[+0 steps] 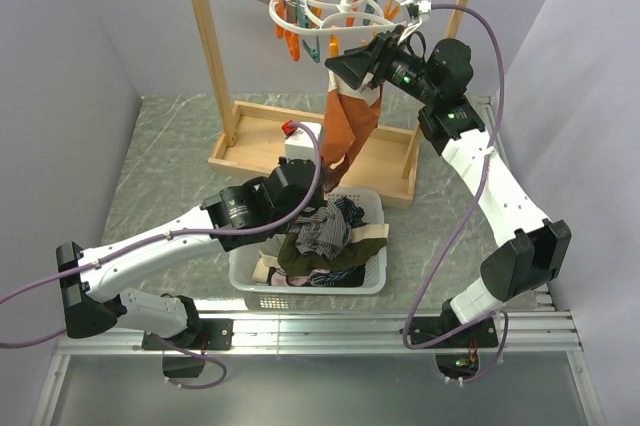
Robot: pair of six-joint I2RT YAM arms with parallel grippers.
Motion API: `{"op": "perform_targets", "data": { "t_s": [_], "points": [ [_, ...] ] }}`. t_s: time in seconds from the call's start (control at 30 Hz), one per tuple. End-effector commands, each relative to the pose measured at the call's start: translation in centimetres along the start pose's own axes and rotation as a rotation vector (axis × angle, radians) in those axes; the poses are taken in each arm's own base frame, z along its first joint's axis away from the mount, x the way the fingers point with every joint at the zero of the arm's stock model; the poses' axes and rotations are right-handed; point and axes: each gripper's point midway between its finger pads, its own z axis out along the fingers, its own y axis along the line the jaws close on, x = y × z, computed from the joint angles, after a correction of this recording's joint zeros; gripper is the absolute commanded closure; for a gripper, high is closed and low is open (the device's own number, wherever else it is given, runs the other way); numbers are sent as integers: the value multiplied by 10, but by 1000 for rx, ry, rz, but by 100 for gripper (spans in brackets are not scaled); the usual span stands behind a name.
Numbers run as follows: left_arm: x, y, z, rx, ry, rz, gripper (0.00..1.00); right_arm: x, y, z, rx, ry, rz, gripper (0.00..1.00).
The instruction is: Remove the underwear clipped to the hanger
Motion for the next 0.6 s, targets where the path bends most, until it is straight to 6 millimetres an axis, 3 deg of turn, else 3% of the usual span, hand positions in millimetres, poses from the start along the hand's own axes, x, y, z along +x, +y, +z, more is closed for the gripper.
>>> {"op": "perform_targets", "data": {
  "t_s": [0.0,0.3,0.43,0.57],
  "points": [
    [-20,-12,-9,42,-39,-26,99,-32,0,7,22,-126,-30,13],
    [-22,-14,-13,48,-48,-32,99,-37,13,27,-116,-115,39,44],
    [-22,-15,-14,47,-52,-33,99,-36,15,29,-135,-105,50,68],
    [-25,-11,-15,36,-64,-33,99,-36,14,27,-127,-112,48,73]
  ]
}}
